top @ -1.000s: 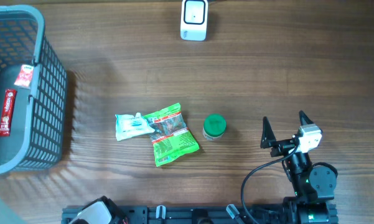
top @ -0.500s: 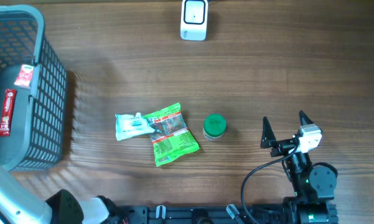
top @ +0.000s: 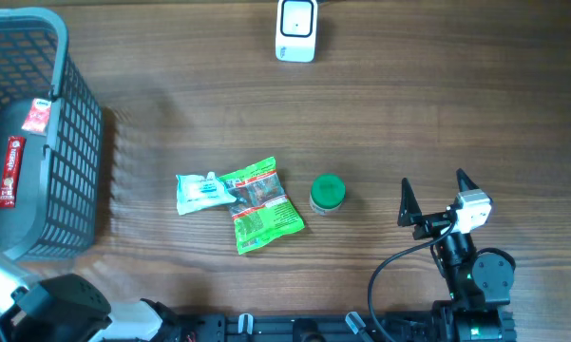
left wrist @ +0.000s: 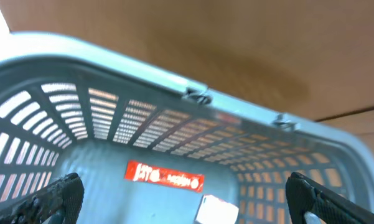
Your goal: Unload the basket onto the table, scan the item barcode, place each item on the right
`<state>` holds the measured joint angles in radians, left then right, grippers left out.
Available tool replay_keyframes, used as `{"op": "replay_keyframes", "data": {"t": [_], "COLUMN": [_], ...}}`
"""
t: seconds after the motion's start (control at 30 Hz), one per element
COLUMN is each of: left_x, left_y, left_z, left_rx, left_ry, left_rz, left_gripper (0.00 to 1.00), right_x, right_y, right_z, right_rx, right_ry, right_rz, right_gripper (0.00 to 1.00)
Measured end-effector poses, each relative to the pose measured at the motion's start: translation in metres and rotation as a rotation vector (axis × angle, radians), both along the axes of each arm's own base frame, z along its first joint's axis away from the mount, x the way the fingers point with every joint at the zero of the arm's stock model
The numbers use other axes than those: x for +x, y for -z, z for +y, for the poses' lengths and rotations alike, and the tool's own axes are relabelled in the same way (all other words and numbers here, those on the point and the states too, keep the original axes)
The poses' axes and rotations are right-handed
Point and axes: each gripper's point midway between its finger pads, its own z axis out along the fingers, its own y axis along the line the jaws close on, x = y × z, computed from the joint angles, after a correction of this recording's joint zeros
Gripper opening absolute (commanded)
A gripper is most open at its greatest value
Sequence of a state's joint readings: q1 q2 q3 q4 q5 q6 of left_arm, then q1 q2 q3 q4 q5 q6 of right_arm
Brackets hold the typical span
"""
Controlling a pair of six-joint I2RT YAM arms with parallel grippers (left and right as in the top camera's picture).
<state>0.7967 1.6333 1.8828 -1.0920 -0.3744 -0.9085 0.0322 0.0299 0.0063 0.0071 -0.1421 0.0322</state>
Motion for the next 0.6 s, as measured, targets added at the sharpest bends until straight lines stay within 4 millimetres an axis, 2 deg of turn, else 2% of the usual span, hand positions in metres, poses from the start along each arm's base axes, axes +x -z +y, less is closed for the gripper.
{"op": "replay_keyframes", "data": {"t": [0.1, 0.17, 0.2, 0.23, 0.4, 0.5, 0.6], "left_x": [0.008, 0.02, 0.031, 0.039, 0.08, 0.108, 0.132], "left_y": [0.024, 0.047, 0.073, 0.087, 0.139, 0.159, 0.171], "left_z": [0.001, 0.003, 0.004, 0.004, 0.001, -0.009, -0.025], "left_rx": [-0.071, -0.128, -0.188, -0.221, -0.307, -0.316, -0.315], "left_ry": [0.007, 0.019, 0.032, 0.044, 0.117, 0.176, 0.229], "left_rz": [0.017, 0.033, 0.052, 0.059, 0.073, 0.086, 0.095], "left_gripper": [1.0, 1.0, 1.0, 1.0, 1.0, 1.0, 1.0], "right_x": [0.0, 0.0, 0.0, 0.0, 0.0, 0.0, 0.0], "right_y": [0.0, 0.0, 0.0, 0.0, 0.0, 0.0, 0.0], "right_z": [0.0, 0.0, 0.0, 0.0, 0.0, 0.0, 0.0], "right_rx": [0.0, 0.0, 0.0, 0.0, 0.0, 0.0, 0.0], "right_ry": [0.0, 0.0, 0.0, 0.0, 0.0, 0.0, 0.0], "right_rz": [0.0, 0.0, 0.0, 0.0, 0.0, 0.0, 0.0], "right_gripper": [1.0, 1.0, 1.0, 1.0, 1.0, 1.0, 1.0]}}
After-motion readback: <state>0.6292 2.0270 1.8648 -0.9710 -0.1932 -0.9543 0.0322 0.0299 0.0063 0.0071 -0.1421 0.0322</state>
